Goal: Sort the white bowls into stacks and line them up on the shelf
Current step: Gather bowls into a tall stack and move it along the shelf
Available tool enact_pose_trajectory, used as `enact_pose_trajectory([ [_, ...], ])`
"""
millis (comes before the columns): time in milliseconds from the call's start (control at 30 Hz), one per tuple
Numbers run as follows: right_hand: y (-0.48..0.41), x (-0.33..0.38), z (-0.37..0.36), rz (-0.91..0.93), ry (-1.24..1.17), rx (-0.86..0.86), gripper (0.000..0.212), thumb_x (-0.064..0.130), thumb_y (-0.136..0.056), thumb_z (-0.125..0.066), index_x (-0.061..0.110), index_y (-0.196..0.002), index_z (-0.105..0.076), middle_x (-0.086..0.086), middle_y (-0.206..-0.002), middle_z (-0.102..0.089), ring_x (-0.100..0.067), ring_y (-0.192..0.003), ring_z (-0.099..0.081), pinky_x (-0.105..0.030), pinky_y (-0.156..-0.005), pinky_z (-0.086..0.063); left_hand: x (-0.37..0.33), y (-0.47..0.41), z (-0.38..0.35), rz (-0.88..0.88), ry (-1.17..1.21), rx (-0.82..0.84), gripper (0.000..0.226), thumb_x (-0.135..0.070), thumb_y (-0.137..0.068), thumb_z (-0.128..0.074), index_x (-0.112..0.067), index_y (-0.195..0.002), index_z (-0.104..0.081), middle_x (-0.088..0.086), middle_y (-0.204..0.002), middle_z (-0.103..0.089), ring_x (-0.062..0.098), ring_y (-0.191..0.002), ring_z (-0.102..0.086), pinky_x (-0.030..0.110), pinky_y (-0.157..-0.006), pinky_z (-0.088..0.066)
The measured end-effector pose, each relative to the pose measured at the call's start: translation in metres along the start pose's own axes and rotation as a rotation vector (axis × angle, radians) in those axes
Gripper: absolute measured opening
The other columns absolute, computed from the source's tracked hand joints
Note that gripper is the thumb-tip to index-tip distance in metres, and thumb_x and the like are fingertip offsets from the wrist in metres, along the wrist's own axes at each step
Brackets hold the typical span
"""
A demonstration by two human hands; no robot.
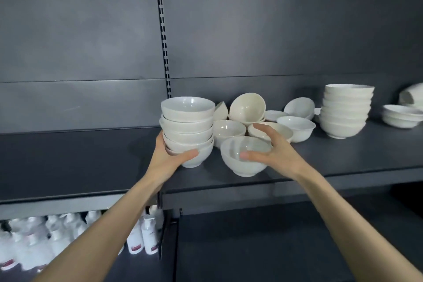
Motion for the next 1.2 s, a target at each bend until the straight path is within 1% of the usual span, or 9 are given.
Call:
enact_pose_trajectory([
  [133, 0.012, -0.003, -0.004, -0.039, 0.076, -0.036, 0.100, 0.029, -0.066, -0.086, 0.023, -0.147, -0.027, 0.012, -0.139, -0.035, -0.007, -0.125, -0.036, -0.022, -0.097, -0.031, 0.001, 0.001, 0.002, 0.007, 0.032, -0.013, 0.103, -0.034, -0.044, -0.089, -0.025, -0.134, -0.040, -0.010, -0.125, -0.059, 0.003, -0.110, -0.059, 0.016, -0.081, -0.051],
  [300, 0.010, -0.009, -0.015, -0.081, 0.141, -0.080, 0.118, 0.036, -0.059, -0.089, 0.022, -0.151, -0.016, 0.006, -0.150, -0.030, -0.014, -0.136, -0.030, -0.030, -0.108, -0.030, 0.000, 0.001, 0.003, -0.012, 0.050, -0.012, 0.096, -0.024, -0.052, -0.091, -0.025, -0.135, -0.041, -0.010, -0.125, -0.058, 0.003, -0.111, -0.058, 0.018, -0.084, -0.050],
  [367, 0.008, -0.009, -0.017, -0.087, 0.127, -0.095, 0.121, 0.034, -0.059, -0.090, 0.021, -0.152, -0.013, 0.005, -0.150, -0.030, -0.011, -0.134, -0.031, -0.025, -0.104, -0.030, 0.001, 0.000, 0.004, -0.014, 0.061, -0.008, 0.092, -0.018, -0.056, -0.092, -0.026, -0.133, -0.041, -0.010, -0.125, -0.059, 0.005, -0.112, -0.058, 0.021, -0.086, -0.050],
  [500, 0.009, -0.008, -0.015, -0.081, 0.106, -0.141, 0.120, 0.032, -0.060, -0.089, 0.019, -0.152, -0.013, 0.007, -0.142, -0.039, -0.007, -0.121, -0.038, -0.020, -0.093, -0.031, 0.002, 0.001, 0.004, -0.006, 0.071, -0.004, 0.100, -0.027, -0.051, -0.092, -0.026, -0.135, -0.039, -0.010, -0.126, -0.057, 0.007, -0.114, -0.057, 0.026, -0.090, -0.051],
  [633, 0.010, -0.008, -0.011, -0.074, 0.120, -0.211, 0.118, 0.037, -0.060, -0.089, 0.023, -0.152, -0.016, 0.012, -0.132, -0.044, -0.007, -0.120, -0.041, -0.020, -0.091, -0.032, -0.001, 0.002, 0.004, -0.014, 0.075, -0.011, 0.088, -0.013, -0.061, -0.089, -0.028, -0.132, -0.039, -0.012, -0.124, -0.057, 0.004, -0.112, -0.056, 0.018, -0.083, -0.049],
  [767, 0.009, -0.008, -0.007, -0.086, 0.053, -0.239, 0.118, 0.032, -0.060, -0.090, 0.019, -0.152, -0.017, 0.002, -0.142, -0.044, -0.012, -0.126, -0.043, -0.021, -0.095, -0.032, 0.000, 0.003, 0.005, -0.004, 0.079, -0.017, 0.086, -0.013, -0.063, -0.088, -0.030, -0.131, -0.038, -0.013, -0.124, -0.055, 0.002, -0.112, -0.055, 0.016, -0.081, -0.047],
  [933, 0.001, 0.020, 0.006, -0.018, -0.014, -0.285, 0.090, 0.024, -0.063, -0.088, 0.034, -0.135, -0.035, 0.012, -0.117, -0.051, -0.009, -0.110, -0.050, -0.023, -0.090, -0.038, 0.001, 0.003, 0.005, 0.018, 0.076, -0.021, 0.085, -0.013, -0.064, -0.088, -0.035, -0.127, -0.035, -0.013, -0.125, -0.053, 0.002, -0.113, -0.053, 0.019, -0.084, -0.047],
  [1067, -0.017, 0.051, 0.024, 0.042, -0.039, -0.343, 0.114, 0.036, -0.057, -0.090, 0.018, -0.150, -0.025, 0.006, -0.138, -0.048, -0.011, -0.121, -0.049, -0.030, -0.102, -0.040, -0.002, 0.005, 0.004, 0.018, 0.080, -0.023, 0.080, -0.009, -0.066, -0.086, -0.037, -0.122, -0.036, -0.018, -0.120, -0.054, -0.003, -0.107, -0.054, 0.013, -0.075, -0.048],
  [1200, -0.037, 0.090, 0.035, 0.137, -0.083, -0.402, 0.115, 0.036, -0.058, -0.089, 0.016, -0.151, -0.025, 0.002, -0.141, -0.047, -0.009, -0.122, -0.048, -0.024, -0.097, -0.038, 0.000, 0.005, 0.004, 0.023, 0.082, -0.014, 0.088, -0.019, -0.058, -0.090, -0.037, -0.126, -0.036, -0.018, -0.121, -0.055, -0.002, -0.108, -0.056, 0.013, -0.072, -0.051],
])
Point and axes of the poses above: each hand's wrist, its own y-axis away from the middle knuckle, its own z-axis out of the back of the hand, x = y × z, the point moved 8 cm from there along -y, towards the middle knuckle
